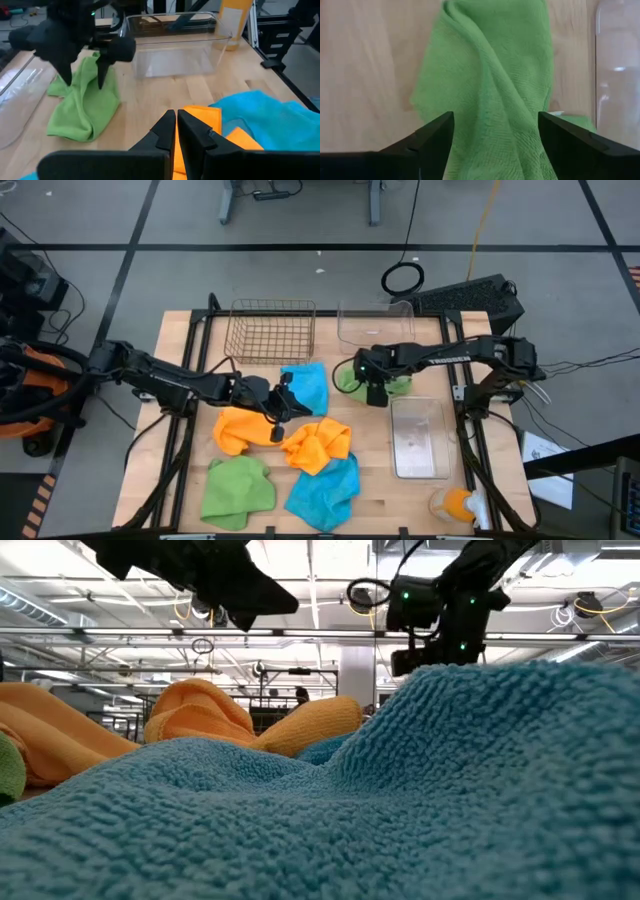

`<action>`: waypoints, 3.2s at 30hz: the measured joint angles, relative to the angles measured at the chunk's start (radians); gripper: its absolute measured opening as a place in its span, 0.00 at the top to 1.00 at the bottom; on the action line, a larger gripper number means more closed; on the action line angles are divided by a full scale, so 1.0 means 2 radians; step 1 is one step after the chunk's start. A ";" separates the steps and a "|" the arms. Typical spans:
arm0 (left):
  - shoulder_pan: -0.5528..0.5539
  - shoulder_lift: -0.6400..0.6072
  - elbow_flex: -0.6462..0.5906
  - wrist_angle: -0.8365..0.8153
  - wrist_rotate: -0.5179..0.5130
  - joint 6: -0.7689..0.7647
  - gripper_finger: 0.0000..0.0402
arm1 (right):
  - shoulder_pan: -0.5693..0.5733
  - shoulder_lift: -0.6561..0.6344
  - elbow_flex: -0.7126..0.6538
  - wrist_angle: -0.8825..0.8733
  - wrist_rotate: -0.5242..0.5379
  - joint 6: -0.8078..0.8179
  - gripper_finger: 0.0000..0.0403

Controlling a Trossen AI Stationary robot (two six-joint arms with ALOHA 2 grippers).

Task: Sort microfiber towel by color & place in baskets
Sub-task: Put the top green microfiber towel into the top transparent bin

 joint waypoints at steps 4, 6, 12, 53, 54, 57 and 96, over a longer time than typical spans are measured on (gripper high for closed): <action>-0.002 0.016 0.000 0.015 0.002 0.000 0.93 | -0.009 0.024 0.000 0.004 -0.001 -0.003 0.31; -0.003 0.022 0.000 0.017 0.002 -0.001 0.93 | -0.013 0.038 -0.001 0.004 -0.001 -0.004 0.32; -0.010 0.036 0.000 0.028 0.003 -0.001 0.93 | -0.018 0.077 0.001 0.015 -0.007 -0.002 0.42; -0.103 0.060 0.000 0.210 -0.173 0.148 0.93 | 0.142 -0.078 -0.002 0.349 -0.012 0.106 0.94; -0.113 0.058 0.000 0.220 -0.199 0.178 0.93 | 0.145 -0.078 -0.002 0.351 0.003 0.108 0.94; -0.140 0.054 0.000 0.262 -0.327 0.239 0.93 | 0.157 -0.077 -0.002 0.353 0.055 0.115 0.94; -0.140 0.051 0.000 0.217 -0.293 0.214 0.05 | 0.224 -0.040 -0.027 0.577 0.050 0.045 0.94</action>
